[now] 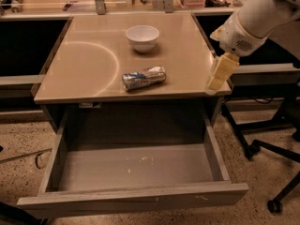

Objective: Place redbull can into top drawer

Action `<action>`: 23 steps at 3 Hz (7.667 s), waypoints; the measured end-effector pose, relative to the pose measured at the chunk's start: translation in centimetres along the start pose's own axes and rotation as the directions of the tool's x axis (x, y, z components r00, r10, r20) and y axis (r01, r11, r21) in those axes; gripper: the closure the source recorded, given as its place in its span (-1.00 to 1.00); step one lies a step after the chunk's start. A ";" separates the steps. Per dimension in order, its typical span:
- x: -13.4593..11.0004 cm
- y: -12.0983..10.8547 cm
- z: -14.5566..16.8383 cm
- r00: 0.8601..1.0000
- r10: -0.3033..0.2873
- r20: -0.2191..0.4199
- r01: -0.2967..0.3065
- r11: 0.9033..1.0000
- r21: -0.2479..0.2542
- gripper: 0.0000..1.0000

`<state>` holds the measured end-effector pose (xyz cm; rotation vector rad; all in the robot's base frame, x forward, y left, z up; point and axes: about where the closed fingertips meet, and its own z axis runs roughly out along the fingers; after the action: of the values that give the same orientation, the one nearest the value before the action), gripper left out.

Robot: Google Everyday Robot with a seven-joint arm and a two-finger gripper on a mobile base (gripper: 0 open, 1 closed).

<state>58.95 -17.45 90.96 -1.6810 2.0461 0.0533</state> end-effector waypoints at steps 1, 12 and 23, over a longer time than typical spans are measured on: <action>-2.1 -1.7 3.5 0.998 -0.037 0.048 0.039 0.999 -0.036 -1.00; -10.4 -2.5 13.8 0.963 -0.199 0.183 0.242 0.937 -0.253 0.29; -3.1 14.5 15.1 0.993 -0.038 -0.109 0.043 0.998 0.047 1.00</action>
Offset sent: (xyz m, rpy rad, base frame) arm 0.0814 0.0851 -0.0450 0.1208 0.0265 0.1980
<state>50.95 -6.17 74.91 -1.7287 2.0730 -0.1037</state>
